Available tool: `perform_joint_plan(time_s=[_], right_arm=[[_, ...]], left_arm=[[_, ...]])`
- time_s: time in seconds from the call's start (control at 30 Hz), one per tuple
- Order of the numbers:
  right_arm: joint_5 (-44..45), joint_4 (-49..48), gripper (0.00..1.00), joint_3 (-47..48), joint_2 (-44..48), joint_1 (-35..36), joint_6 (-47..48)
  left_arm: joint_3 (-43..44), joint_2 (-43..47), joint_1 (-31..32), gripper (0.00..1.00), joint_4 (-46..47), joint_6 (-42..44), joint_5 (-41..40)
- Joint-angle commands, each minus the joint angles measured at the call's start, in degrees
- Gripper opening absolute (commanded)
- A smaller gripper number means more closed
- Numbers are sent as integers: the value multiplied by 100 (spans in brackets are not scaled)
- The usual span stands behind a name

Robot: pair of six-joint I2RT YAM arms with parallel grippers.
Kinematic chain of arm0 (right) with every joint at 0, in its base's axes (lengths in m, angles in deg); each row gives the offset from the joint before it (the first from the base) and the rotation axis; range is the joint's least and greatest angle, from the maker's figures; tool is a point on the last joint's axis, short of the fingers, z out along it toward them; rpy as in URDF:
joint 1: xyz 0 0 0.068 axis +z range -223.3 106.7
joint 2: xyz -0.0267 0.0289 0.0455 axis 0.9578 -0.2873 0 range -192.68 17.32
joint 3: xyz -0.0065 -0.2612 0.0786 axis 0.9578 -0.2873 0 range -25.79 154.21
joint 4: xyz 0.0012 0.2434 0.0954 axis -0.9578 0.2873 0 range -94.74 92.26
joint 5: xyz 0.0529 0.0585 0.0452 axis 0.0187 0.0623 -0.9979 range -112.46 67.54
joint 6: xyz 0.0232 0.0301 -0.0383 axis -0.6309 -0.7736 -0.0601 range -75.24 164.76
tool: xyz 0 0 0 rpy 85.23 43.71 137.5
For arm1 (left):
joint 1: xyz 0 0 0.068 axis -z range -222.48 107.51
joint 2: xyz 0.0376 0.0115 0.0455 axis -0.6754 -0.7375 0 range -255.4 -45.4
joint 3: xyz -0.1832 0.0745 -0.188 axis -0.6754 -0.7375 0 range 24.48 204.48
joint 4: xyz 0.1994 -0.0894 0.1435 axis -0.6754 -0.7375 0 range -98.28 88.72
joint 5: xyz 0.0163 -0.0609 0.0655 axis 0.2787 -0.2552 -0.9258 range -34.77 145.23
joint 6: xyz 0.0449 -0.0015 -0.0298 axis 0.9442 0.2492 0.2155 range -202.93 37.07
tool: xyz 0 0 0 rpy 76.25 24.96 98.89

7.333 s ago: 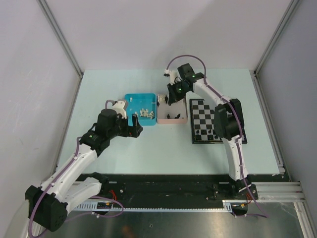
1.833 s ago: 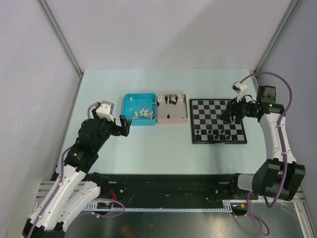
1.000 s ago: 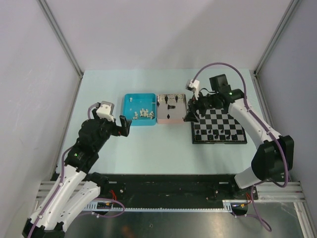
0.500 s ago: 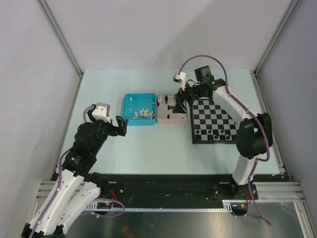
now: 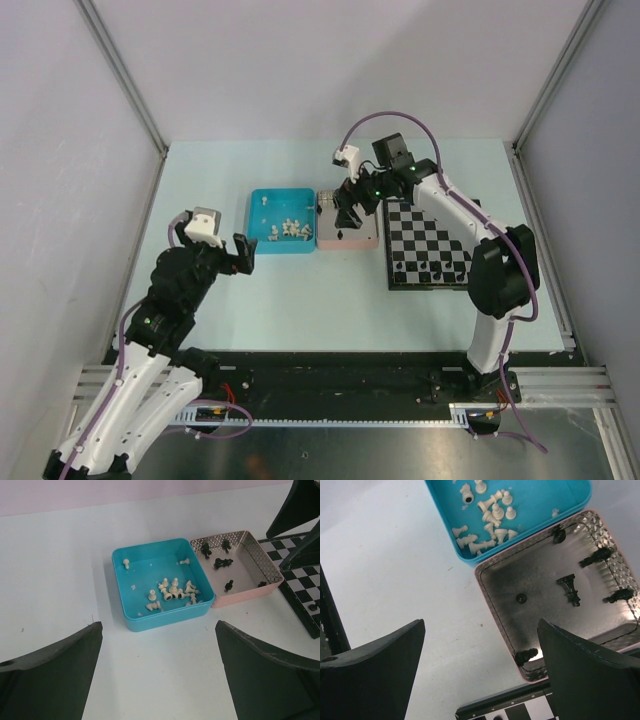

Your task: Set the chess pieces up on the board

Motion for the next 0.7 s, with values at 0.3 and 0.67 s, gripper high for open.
perform_joint_plan(time_s=[0.3, 0.67], right_arm=[[-3, -202, 100, 266, -20, 178, -111], [813, 44, 100, 802, -547, 257, -190]], left_arm=[[-27, 250, -39, 100, 192, 109, -34], [-27, 268, -39, 100, 192, 109, 19]])
